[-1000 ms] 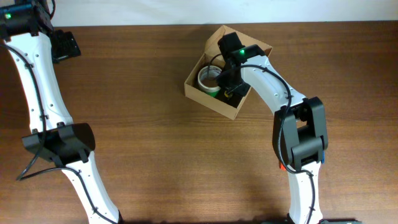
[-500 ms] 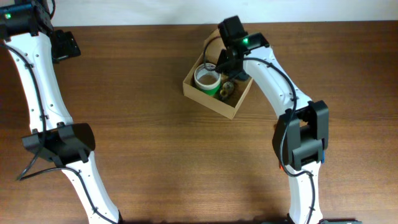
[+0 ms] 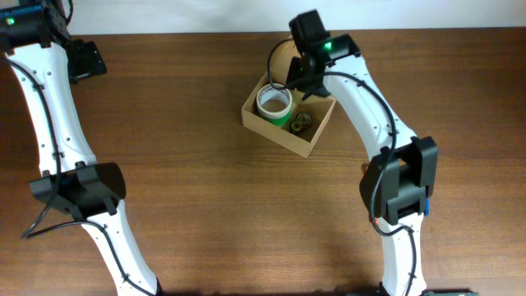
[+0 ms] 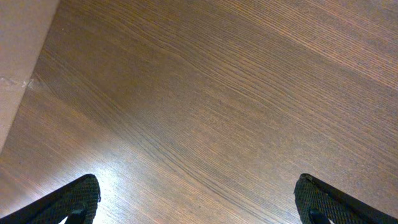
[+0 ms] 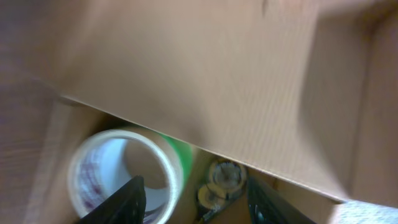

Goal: Pack container
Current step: 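Release the correction tape and raise the right gripper out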

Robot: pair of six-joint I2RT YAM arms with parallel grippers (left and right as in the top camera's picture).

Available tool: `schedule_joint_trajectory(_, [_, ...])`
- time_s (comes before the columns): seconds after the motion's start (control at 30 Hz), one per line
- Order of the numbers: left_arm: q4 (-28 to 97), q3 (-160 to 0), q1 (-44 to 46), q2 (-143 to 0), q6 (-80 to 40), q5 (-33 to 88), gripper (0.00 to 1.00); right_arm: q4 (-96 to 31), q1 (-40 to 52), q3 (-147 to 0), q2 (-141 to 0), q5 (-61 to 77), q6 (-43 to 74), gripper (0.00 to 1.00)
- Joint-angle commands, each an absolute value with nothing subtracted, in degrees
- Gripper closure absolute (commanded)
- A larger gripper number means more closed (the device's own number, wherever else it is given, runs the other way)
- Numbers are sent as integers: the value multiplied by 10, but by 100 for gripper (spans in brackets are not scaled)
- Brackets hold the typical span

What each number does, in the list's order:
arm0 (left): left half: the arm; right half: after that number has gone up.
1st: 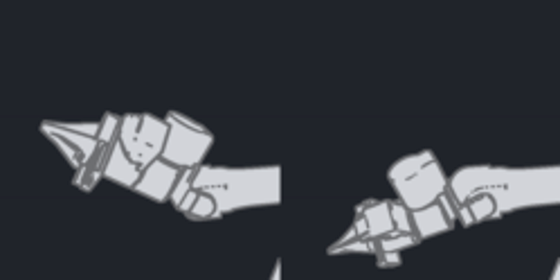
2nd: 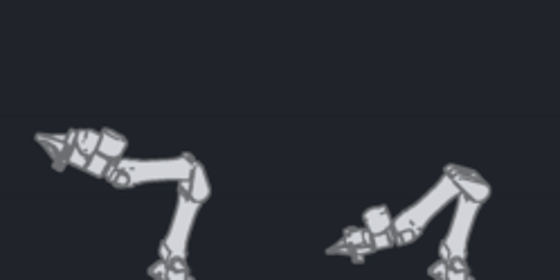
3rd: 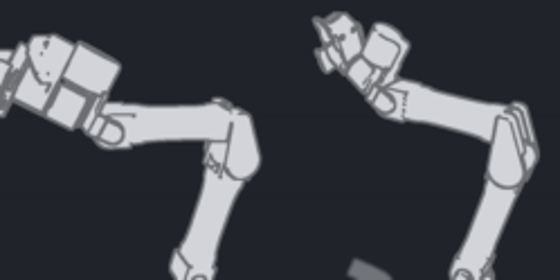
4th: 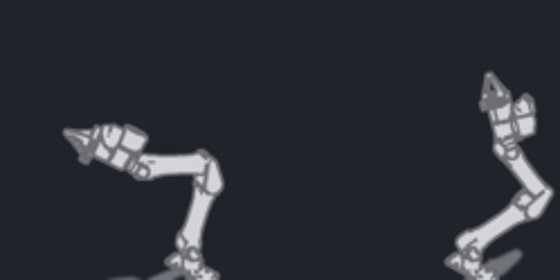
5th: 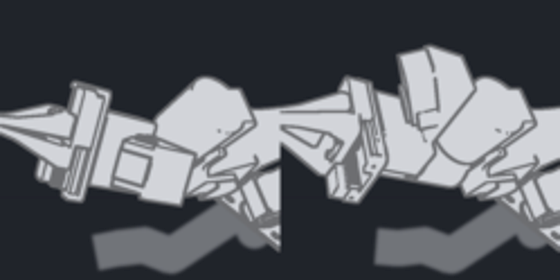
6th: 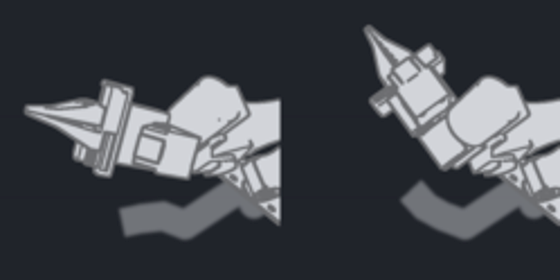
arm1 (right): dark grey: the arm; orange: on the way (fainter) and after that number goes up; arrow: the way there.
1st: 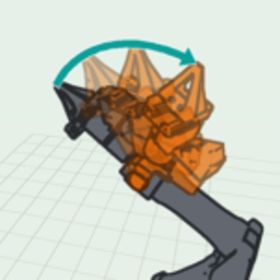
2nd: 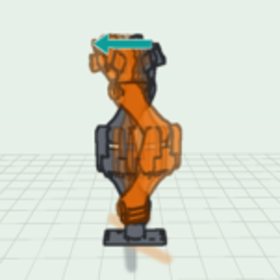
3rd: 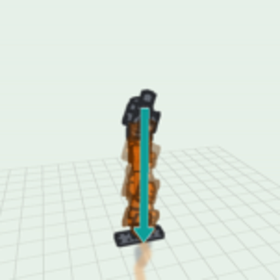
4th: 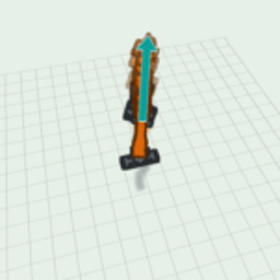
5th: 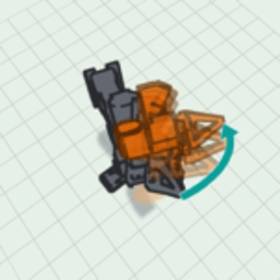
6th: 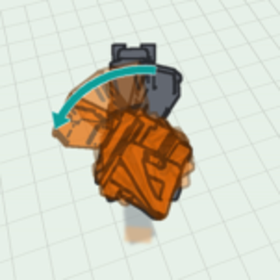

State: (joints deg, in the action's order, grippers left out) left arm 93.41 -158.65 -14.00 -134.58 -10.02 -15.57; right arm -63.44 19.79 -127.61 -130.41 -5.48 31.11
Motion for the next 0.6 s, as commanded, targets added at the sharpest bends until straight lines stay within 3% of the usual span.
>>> schedule_joint_trajectory(0.0, [933, -1583, -142, -1341, -97, -154, 0, -663, 194, -1368, -1280, -89, 217, 47])
schedule_joint_trajectory(0.27, [933, -1583, -142, -1341, -97, -154, 0, -798, 176, -1559, -1248, -216, 107, 46])
schedule_joint_trajectory(0.43, [933, -1583, -142, -1341, -97, -154, 0, -787, 119, -1487, -1144, -217, 90, 46])
schedule_joint_trajectory(0.57, [933, -1583, -142, -1341, -97, -154, 0, -736, 32, -1315, -1014, -207, 89, 46])
